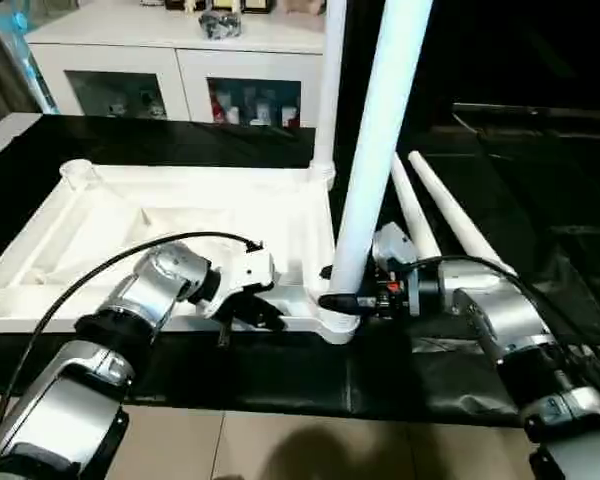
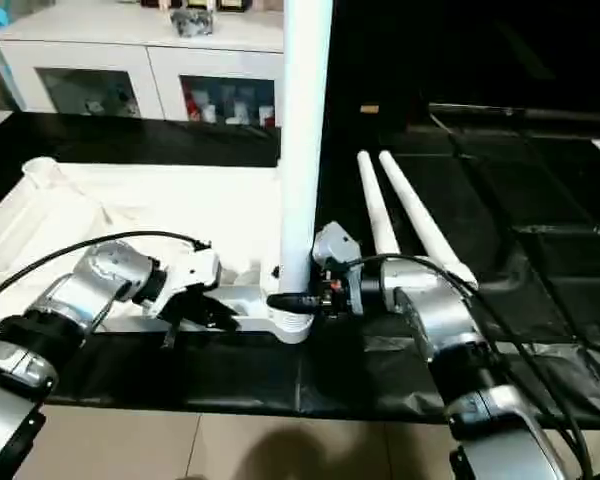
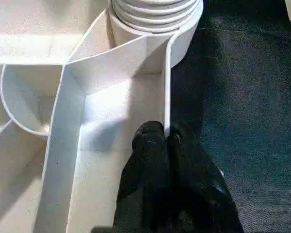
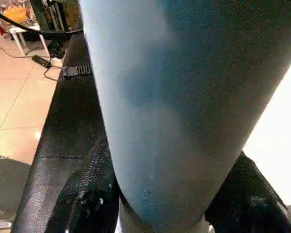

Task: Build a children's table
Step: Insert table leg to table base, then rotate leg to tighten

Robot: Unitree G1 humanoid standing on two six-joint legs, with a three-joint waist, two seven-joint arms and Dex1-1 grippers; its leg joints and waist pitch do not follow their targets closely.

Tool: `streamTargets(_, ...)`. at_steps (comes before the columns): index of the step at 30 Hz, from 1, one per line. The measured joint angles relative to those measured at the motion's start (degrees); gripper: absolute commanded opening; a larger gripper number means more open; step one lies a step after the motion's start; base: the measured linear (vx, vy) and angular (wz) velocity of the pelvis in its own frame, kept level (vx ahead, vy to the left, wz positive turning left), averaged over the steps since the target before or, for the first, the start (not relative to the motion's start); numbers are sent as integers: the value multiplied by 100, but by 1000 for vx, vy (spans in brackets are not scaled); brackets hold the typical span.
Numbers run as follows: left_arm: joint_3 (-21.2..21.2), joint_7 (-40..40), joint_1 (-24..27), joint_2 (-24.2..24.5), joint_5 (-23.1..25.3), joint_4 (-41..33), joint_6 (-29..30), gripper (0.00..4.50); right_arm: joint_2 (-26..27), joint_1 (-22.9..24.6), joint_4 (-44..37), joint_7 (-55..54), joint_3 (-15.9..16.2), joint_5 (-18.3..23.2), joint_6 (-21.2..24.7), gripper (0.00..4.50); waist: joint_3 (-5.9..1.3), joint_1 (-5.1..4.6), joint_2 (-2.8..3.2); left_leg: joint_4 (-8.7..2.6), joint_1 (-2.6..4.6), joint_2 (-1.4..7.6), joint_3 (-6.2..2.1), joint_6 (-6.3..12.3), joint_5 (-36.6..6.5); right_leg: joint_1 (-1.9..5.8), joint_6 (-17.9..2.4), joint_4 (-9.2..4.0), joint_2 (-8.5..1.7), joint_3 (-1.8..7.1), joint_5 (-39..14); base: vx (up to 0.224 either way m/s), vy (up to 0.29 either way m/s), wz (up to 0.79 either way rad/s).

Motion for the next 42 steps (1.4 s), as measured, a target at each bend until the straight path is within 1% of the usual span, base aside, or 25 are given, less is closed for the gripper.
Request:
streamTargets(5,56,40,-24,15,3,58,102,0,146,1,68,-284,-36,-22,-125,190,1,-44,-7,-12,8,-1,0,0,0,-3,0,0,0,-1,0,0,0,0)
streamTargets(7,192,245,-24,55,0,69,368,0,475,-39,379,-826,-218,-33,-300,190,12,-115,-21,-15,9,-1,-5,0,0,-12,1,0,0,-9,-1,0,0,0)
streamTargets(8,252,354,-17,72,0,42,510,0,603,-102,532,-1105,-268,-60,-368,190,23,-162,-14,-14,7,-2,-10,0,0,-15,1,-8,-3,-20,-1,0,0,0)
streamTargets(10,363,625,6,62,-3,-74,791,0,760,-254,783,-1625,-357,-154,-454,190,60,-274,14,-20,-9,1,-70,0,0,-2,1,-102,-23,-133,-1,-24,18,-10)
streamTargets(11,400,708,34,52,-19,-157,904,0,817,-302,870,-1794,-391,-164,-483,190,71,-310,25,-29,-18,6,-106,0,0,11,0,-162,-33,-193,-1,-48,35,-19)
streamTargets(12,539,897,169,44,-78,-409,1241,0,961,-455,1111,-2123,-452,-172,-493,190,82,-380,43,-40,-30,6,-147,-1,0,27,-1,-217,-61,-273,-1,-32,55,-23)
streamTargets(13,612,1073,213,3,-105,-545,1464,0,1050,-562,1266,-2382,-502,-183,-487,190,92,-434,44,-37,-38,4,-158,-1,0,26,-2,-232,-82,-312,0,-23,54,-18)
streamTargets(14,672,1216,267,-24,-118,-713,1702,0,1111,-665,1401,-2597,-549,-181,-487,190,106,-468,47,-37,-39,2,-160,-1,0,25,-3,-246,-86,-320,1,-23,54,-18)
streamTargets(15,814,1505,444,-95,-124,-1084,2094,0,1265,-864,1670,-2979,-634,-184,-468,190,113,-532,56,-39,-37,-7,-153,-1,-1,15,-9,-252,-94,-313,5,0,0,0)
streamTargets(16,884,1704,535,-155,-123,-1327,2349,0,1334,-985,1823,-3223,-655,-189,-465,190,122,-563,54,-38,-36,-15,-152,-1,-1,6,-23,-252,-101,-311,13,0,0,0)
streamTargets(17,958,1895,653,-199,-119,-1624,2614,0,1424,-1120,1995,-3458,-685,-192,-463,190,130,-612,40,-38,-36,-16,-152,-1,-1,-2,-26,-252,-102,-311,15,0,0,0)
streamTargets(18,1022,2082,746,-290,-115,-1890,2875,0,1492,-1244,2135,-3684,-737,-196,-458,190,137,-636,15,-38,-37,-15,-154,-1,-1,-11,-32,-252,-102,-312,18,0,0,0)
streamTargets(19,1043,2218,825,-340,-106,-2086,3012,0,1538,-1336,2251,-3815,-766,-202,-454,190,137,-650,3,-38,-37,-15,-154,-2,0,-17,-60,-252,-102,-312,36,0,0,0)
streamTargets(22,1048,2542,937,-487,-36,-2471,3330,0,1642,-1552,2517,-4093,-854,-252,-455,190,128,-647,-36,-40,-49,-14,-151,-25,-14,-23,-87,-241,-101,-310,54,0,0,0)
streamTargets(24,1042,2704,956,-521,19,-2572,3380,0,1712,-1680,2670,-4255,-876,-261,-461,190,116,-618,-75,-48,-46,-12,-144,-52,-35,-34,-125,-227,-100,-308,90,30,-13,0)
streamTargets(27,1039,2904,966,-546,65,-2686,3510,0,1791,-1825,2843,-4440,-899,-313,-477,190,105,-577,-100,-44,-39,-12,-137,-82,-67,-55,-148,-163,-100,-290,109,56,-35,2)
streamTargets(28,1039,2953,970,-560,69,-2718,3544,0,1798,-1851,2881,-4444,-918,-330,-492,190,102,-547,-112,-49,-30,-6,-134,-94,-74,-56,-169,-152,-97,-290,137,50,-43,1)
streamTargets(31,1039,3056,991,-566,74,-2839,3640,0,1817,-1885,2932,-4442,-944,-361,-577,190,101,-468,-114,-78,-28,17,-125,-113,-81,-77,-162,-151,-69,-290,125,17,-14,0)
streamTargets(34,1042,3072,991,-539,73,-2858,3650,0,1857,-1923,2998,-4434,-977,-364,-618,190,101,-453,-112,-87,-30,23,-107,-114,-79,-94,-166,-146,-67,-283,123,0,0,0)
streamTargets(35,1042,3076,991,-538,73,-2857,3650,0,1856,-1940,3027,-4434,-983,-364,-619,225,101,-454,-112,-86,-28,23,-102,-115,-79,-94,-168,-146,-68,-279,124,0,0,0)
streamTargets(36,1039,3078,991,-528,73,-2847,3627,0,1853,-1980,3098,-4433,-987,-370,-638,246,101,-457,-113,-85,-25,23,-95,-115,-79,-95,-173,-146,-68,-273,127,0,0,0)
streamTargets(37,1036,3076,991,-521,69,-2834,3607,0,1855,-1992,3145,-4436,-1007,-369,-646,260,102,-456,-111,-84,-23,23,-92,-116,-80,-95,-174,-146,-69,-272,128,0,0,0)
streamTargets(40,1012,2987,996,-505,-5,-2829,3521,0,1868,-1932,3318,-4537,-1007,-454,-738,269,106,-408,-104,-81,-15,23,-83,-117,-79,-111,-175,-146,-74,-270,129,0,0,0)
streamTargets(42,1000,2951,995,-478,-12,-2824,3483,0,1872,-1936,3331,-4520,-1028,-455,-739,306,106,-408,-104,-82,-15,23,-81,-116,-80,-111,-175,-146,-74,-269,129,0,0,0)
